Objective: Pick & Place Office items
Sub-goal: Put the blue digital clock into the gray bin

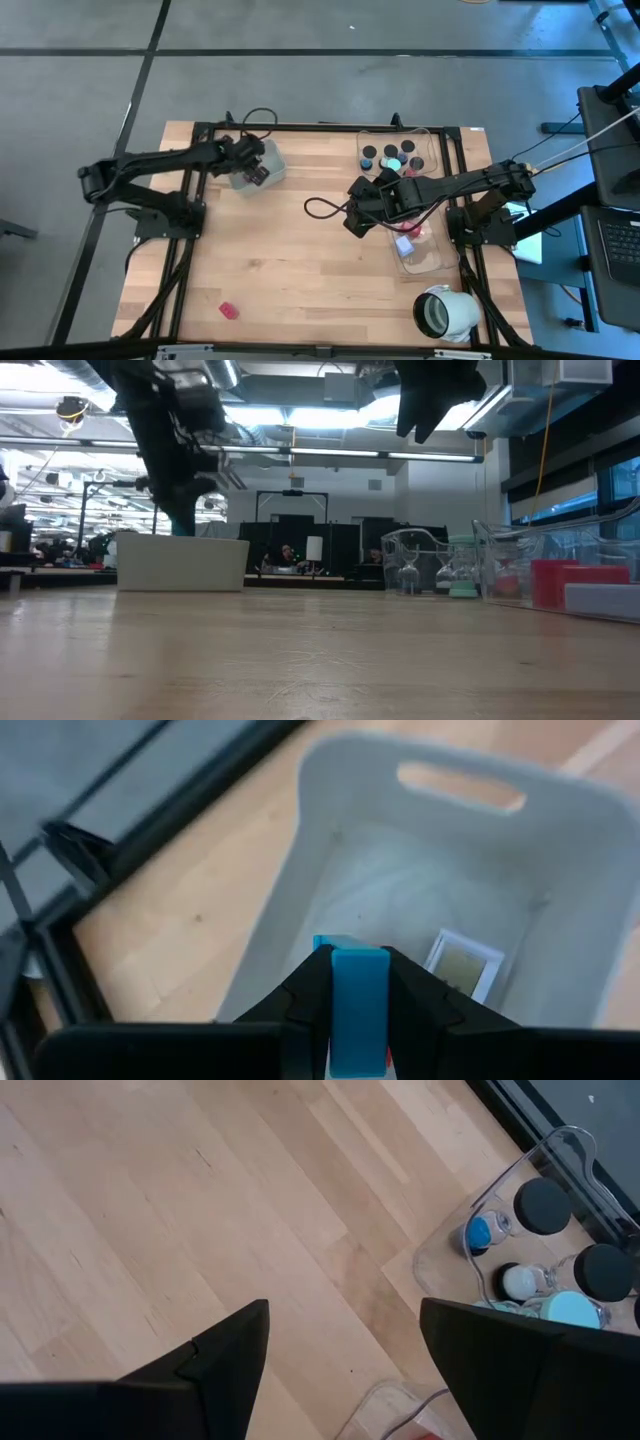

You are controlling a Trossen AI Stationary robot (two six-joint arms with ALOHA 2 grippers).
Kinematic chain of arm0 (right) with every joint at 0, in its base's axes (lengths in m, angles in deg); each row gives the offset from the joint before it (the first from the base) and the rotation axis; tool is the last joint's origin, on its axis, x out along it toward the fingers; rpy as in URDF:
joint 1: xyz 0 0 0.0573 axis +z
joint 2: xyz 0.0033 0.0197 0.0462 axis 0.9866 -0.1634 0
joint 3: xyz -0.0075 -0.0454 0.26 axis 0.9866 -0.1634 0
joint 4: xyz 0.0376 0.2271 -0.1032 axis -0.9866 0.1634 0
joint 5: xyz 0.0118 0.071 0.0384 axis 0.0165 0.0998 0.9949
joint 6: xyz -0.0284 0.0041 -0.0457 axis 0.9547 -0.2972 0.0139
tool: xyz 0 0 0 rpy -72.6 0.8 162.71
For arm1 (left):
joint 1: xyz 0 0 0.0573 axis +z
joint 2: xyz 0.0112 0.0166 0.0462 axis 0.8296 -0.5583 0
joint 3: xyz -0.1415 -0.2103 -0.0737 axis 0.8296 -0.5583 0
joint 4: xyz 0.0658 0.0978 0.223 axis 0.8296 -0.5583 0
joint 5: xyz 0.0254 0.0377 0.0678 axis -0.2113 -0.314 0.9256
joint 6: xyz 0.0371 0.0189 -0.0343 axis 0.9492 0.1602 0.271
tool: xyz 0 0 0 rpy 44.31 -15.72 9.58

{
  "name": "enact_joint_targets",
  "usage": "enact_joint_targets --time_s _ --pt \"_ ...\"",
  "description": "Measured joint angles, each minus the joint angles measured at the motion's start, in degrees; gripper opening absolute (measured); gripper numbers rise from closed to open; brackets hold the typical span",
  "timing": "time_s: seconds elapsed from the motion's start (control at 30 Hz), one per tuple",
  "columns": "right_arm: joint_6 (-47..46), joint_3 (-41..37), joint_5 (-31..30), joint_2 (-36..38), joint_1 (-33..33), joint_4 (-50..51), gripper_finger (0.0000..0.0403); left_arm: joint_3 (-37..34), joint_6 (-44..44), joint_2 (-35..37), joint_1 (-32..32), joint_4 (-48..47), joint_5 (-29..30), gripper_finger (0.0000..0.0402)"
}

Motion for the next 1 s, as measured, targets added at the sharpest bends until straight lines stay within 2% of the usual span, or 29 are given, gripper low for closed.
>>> enact_joint_targets --time_s 0.4,0.8,1.0 --pt "0.0 0.0 0.0 0.0 0.0 0.0 0.0263 0.0 1.1 -9.8 0.6 1.7 -1.5 0.0064" --pt "0.0 0.0 0.0 0.0 0.0 -0.3 0.0263 0.1 2.1 -10.7 0.6 2.5 -1.0 0.0068" --pt "0.0 0.0 0.0 0.0 0.0 -0.4 0.0263 0.0 2.2 -10.9 0.2 2.6 -1.1 0.0096"
